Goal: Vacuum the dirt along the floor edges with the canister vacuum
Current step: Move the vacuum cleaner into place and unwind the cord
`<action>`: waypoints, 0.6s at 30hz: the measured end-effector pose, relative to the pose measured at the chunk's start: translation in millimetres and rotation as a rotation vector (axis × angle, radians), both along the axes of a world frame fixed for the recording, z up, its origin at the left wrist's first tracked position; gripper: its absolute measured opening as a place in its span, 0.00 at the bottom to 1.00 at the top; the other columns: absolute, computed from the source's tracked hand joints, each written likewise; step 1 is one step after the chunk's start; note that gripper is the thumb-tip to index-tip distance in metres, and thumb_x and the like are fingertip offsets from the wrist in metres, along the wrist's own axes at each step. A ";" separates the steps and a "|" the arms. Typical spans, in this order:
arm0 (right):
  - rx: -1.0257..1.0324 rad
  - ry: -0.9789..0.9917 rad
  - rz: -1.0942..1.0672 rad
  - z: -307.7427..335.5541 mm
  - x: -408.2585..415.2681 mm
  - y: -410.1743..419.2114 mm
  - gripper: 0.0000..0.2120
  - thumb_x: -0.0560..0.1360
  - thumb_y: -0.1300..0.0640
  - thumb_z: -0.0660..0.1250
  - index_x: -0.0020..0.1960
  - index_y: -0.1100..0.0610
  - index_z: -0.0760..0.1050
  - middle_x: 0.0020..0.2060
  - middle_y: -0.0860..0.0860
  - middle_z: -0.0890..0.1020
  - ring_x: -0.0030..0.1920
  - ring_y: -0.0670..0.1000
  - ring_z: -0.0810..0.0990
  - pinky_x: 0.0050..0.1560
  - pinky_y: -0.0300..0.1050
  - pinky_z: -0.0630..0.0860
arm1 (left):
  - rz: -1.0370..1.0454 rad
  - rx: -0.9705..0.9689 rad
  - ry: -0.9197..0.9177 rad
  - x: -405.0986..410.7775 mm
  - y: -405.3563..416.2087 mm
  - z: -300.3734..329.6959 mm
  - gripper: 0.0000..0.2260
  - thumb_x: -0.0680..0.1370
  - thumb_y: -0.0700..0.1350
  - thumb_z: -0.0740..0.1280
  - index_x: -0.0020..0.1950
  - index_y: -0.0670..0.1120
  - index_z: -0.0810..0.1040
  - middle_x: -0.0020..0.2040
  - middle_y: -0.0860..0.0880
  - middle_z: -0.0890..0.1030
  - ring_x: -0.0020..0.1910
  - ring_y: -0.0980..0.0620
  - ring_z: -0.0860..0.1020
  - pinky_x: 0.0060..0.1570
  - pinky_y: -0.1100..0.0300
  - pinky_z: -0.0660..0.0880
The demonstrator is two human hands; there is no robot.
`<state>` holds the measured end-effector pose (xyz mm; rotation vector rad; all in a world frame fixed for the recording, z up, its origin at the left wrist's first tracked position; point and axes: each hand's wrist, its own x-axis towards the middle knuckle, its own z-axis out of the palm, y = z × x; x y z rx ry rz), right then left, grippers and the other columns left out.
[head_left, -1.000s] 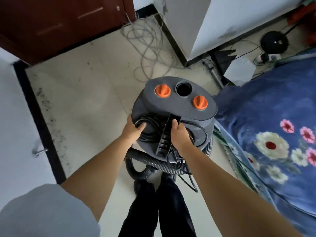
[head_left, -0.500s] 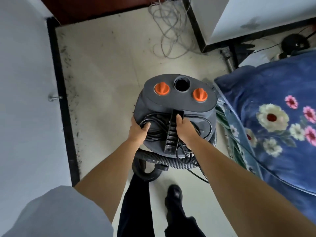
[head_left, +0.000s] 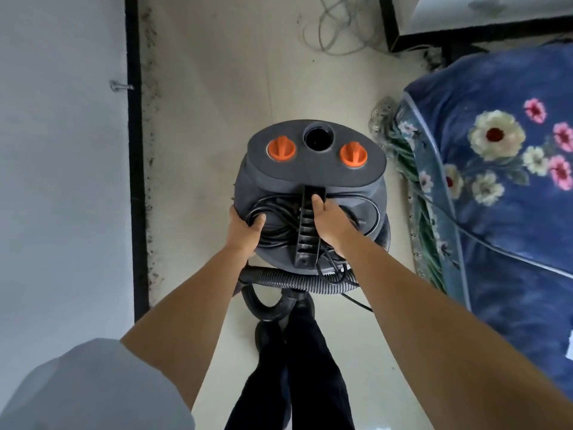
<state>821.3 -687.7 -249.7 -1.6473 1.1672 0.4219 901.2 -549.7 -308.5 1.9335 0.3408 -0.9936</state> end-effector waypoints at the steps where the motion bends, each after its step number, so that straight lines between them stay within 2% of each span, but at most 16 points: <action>1: -0.003 0.008 0.011 0.4 -11.5 9.1 0.24 0.84 0.49 0.47 0.68 0.67 0.64 0.64 0.61 0.73 0.65 0.58 0.70 0.54 0.44 0.64 | 0.013 0.006 0.010 -14.0 9.4 0.6 0.27 0.79 0.46 0.64 0.74 0.50 0.56 0.70 0.47 0.68 0.66 0.41 0.70 0.55 0.47 0.74; 3: -0.028 0.020 0.043 3.6 -35.7 26.9 0.24 0.84 0.49 0.47 0.69 0.66 0.63 0.66 0.61 0.72 0.66 0.58 0.69 0.58 0.45 0.64 | 0.034 0.011 0.007 -42.2 27.9 1.3 0.27 0.79 0.46 0.64 0.74 0.50 0.56 0.70 0.48 0.68 0.66 0.42 0.70 0.51 0.48 0.74; 6: -0.038 0.025 0.094 5.0 -76.7 54.5 0.24 0.83 0.48 0.47 0.68 0.66 0.65 0.66 0.61 0.72 0.66 0.58 0.69 0.59 0.45 0.63 | 0.066 0.019 -0.012 -87.9 58.6 -0.9 0.26 0.78 0.47 0.65 0.73 0.48 0.57 0.69 0.46 0.69 0.66 0.42 0.70 0.60 0.42 0.73; 9: -0.031 0.022 0.138 7.1 -113.7 73.7 0.24 0.84 0.49 0.47 0.68 0.65 0.65 0.65 0.60 0.72 0.65 0.58 0.69 0.54 0.43 0.61 | 0.104 0.024 -0.034 -130.8 80.6 0.0 0.26 0.78 0.46 0.65 0.72 0.47 0.58 0.69 0.46 0.70 0.66 0.42 0.71 0.62 0.41 0.72; 14: -0.039 0.015 0.210 9.8 -183.6 104.9 0.23 0.84 0.49 0.47 0.68 0.64 0.66 0.66 0.60 0.72 0.66 0.57 0.69 0.59 0.45 0.63 | 0.174 0.001 -0.040 -212.3 116.9 -1.8 0.25 0.78 0.46 0.65 0.72 0.47 0.58 0.69 0.46 0.70 0.67 0.42 0.70 0.64 0.40 0.70; 18: -0.032 0.009 0.245 8.6 -240.4 131.4 0.23 0.84 0.49 0.47 0.66 0.64 0.67 0.64 0.59 0.73 0.64 0.56 0.70 0.53 0.42 0.61 | 0.198 -0.004 -0.029 -273.4 145.4 0.4 0.25 0.78 0.46 0.65 0.72 0.47 0.58 0.70 0.46 0.69 0.67 0.42 0.69 0.65 0.40 0.69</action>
